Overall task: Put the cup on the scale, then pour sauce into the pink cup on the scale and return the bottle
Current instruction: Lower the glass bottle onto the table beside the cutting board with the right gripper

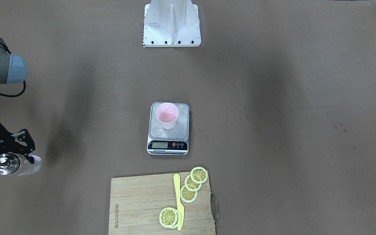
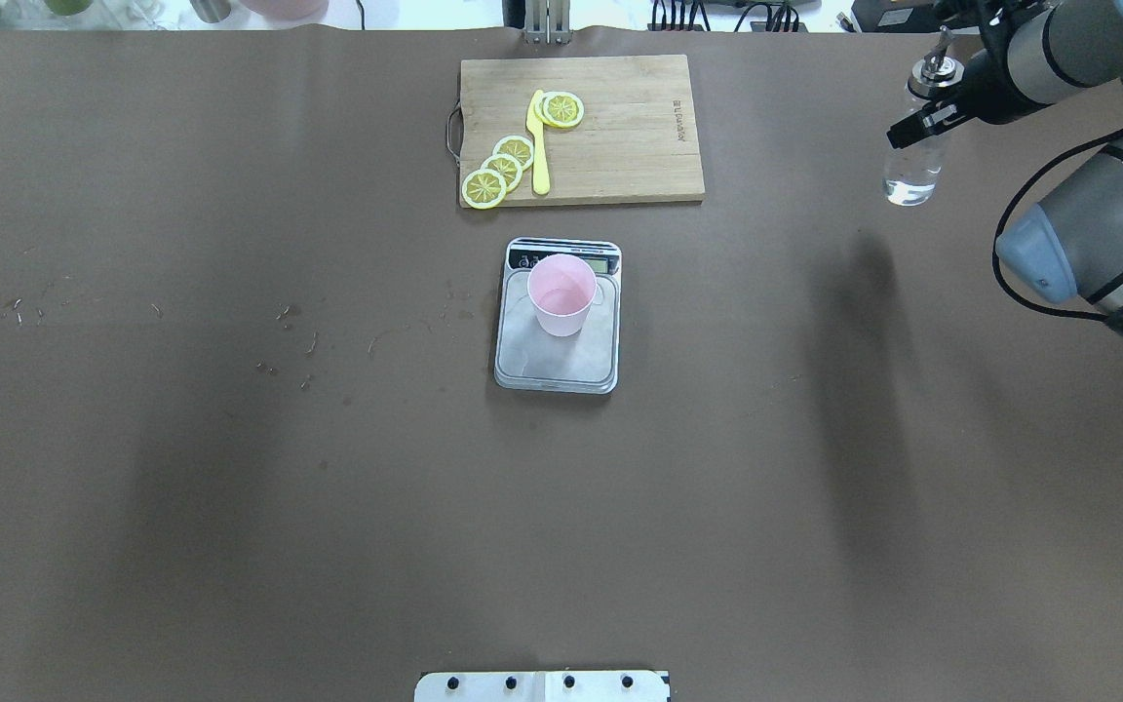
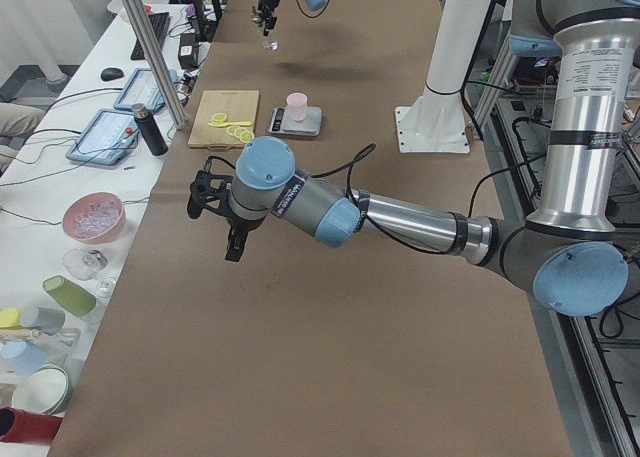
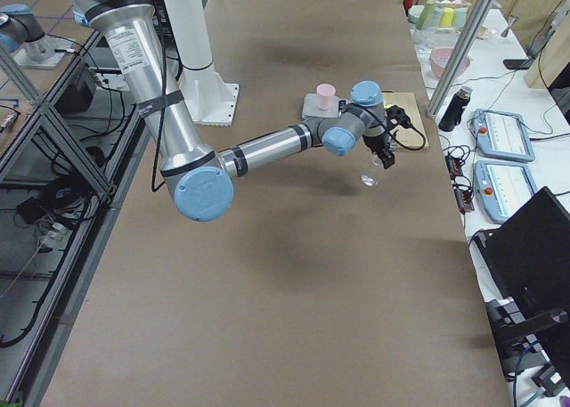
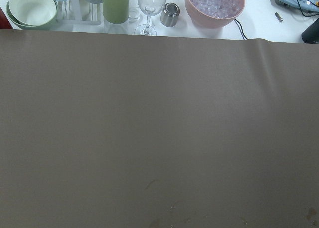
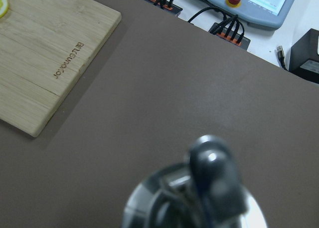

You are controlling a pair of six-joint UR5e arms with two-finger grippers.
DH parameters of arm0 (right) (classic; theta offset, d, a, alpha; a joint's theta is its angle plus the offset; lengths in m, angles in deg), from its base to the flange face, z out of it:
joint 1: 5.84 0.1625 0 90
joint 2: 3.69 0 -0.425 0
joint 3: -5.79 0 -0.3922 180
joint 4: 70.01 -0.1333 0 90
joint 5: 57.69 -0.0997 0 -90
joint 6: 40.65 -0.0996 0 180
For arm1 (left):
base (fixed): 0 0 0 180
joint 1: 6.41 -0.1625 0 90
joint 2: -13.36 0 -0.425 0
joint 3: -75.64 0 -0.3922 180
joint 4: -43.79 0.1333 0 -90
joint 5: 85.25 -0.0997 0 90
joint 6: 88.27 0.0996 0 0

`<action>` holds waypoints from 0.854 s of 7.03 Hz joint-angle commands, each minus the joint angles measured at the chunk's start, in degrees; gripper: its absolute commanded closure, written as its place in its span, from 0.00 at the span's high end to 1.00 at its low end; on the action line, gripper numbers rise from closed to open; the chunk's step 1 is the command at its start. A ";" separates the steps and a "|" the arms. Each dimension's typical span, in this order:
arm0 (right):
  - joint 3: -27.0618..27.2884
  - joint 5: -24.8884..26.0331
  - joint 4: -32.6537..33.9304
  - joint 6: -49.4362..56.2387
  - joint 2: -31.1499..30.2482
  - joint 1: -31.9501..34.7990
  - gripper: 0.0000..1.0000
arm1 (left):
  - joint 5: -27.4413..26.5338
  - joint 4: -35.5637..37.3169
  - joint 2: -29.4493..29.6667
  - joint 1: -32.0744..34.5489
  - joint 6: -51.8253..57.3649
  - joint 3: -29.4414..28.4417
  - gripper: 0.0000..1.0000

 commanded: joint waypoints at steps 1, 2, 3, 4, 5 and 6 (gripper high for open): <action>-0.20 -0.60 -8.49 -4.67 -4.48 1.36 0.00 | -0.15 -0.07 0.00 0.00 0.00 0.43 0.97; -0.28 -0.25 -13.22 -6.27 -6.59 1.45 0.00 | -0.15 -0.07 -0.09 0.00 -0.09 0.43 0.97; -0.28 0.19 -14.22 -7.07 -8.00 1.45 0.00 | -0.33 -0.07 -0.17 0.00 -0.09 0.52 0.97; -0.63 1.76 -16.15 -7.08 -8.80 1.45 0.00 | -0.33 -0.07 -0.18 0.00 -0.09 0.52 0.97; -3.77 3.86 -21.21 -6.99 -9.24 1.36 0.00 | -0.33 -0.07 -0.18 -0.09 -0.09 0.52 0.97; -9.72 4.84 -28.75 -6.99 -8.98 1.28 0.00 | -0.42 -0.07 -0.26 -0.09 -0.09 0.44 0.97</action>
